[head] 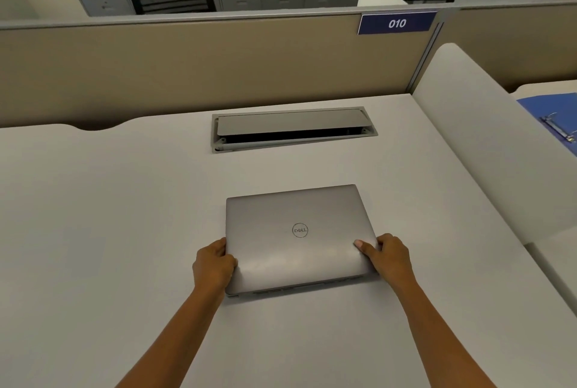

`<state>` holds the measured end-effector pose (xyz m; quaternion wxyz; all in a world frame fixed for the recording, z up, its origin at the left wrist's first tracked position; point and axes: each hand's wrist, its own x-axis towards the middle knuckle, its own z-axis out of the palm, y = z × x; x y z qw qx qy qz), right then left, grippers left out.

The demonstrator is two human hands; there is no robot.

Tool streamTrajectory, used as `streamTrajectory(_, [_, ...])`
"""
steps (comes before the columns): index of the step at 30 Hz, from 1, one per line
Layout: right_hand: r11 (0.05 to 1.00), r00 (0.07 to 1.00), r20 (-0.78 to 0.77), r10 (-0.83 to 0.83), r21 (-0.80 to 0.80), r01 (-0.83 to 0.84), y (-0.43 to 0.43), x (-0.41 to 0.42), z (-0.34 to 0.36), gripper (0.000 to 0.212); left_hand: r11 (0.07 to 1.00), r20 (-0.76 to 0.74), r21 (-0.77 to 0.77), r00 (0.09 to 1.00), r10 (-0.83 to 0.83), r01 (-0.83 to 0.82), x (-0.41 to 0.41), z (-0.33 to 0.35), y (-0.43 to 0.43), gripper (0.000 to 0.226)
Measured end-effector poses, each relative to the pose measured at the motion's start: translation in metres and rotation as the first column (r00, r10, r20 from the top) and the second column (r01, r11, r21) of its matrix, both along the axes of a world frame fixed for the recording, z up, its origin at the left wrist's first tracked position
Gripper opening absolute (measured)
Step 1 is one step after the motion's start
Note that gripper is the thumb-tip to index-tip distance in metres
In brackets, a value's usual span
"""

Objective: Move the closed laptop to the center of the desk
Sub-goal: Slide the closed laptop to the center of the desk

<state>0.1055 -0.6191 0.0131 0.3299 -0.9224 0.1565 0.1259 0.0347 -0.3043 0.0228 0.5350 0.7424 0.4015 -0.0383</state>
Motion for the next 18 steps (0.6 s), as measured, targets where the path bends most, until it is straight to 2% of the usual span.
streamTrajectory(6, [0.998,1.0,0.02,-0.014,-0.055,0.015,0.0,0.003,0.002,0.052,0.994,0.021,0.106,1.0,-0.007,0.005,-0.004,-0.004,-0.008,0.058])
streamTrajectory(10, [0.999,0.999,0.011,-0.03,-0.037,0.031,0.0,0.0,0.008,0.049,0.969,-0.032,0.207,0.991,-0.132,0.136,-0.004,0.0,-0.01,0.044])
streamTrajectory(12, [0.997,0.998,-0.002,-0.059,0.041,0.059,0.0,-0.008,0.011,0.044,0.925,-0.085,0.298,0.972,-0.219,0.235,0.001,0.003,-0.009,0.048])
streamTrajectory(14, [0.967,0.979,0.06,-0.192,0.179,0.179,0.0,-0.024,0.014,0.052,0.871,-0.111,0.388,0.953,-0.281,0.302,0.01,0.008,-0.008,0.062])
streamTrajectory(16, [0.874,0.921,0.079,-0.38,0.357,0.33,0.005,-0.045,0.019,0.045,0.829,-0.051,0.448,0.935,-0.35,0.335,0.024,0.015,-0.009,0.061])
streamTrajectory(18, [0.733,0.86,-0.067,-0.506,0.491,0.47,0.014,-0.066,0.023,0.039,0.773,-0.013,0.502,0.896,-0.443,0.389,0.043,0.018,-0.011,0.057])
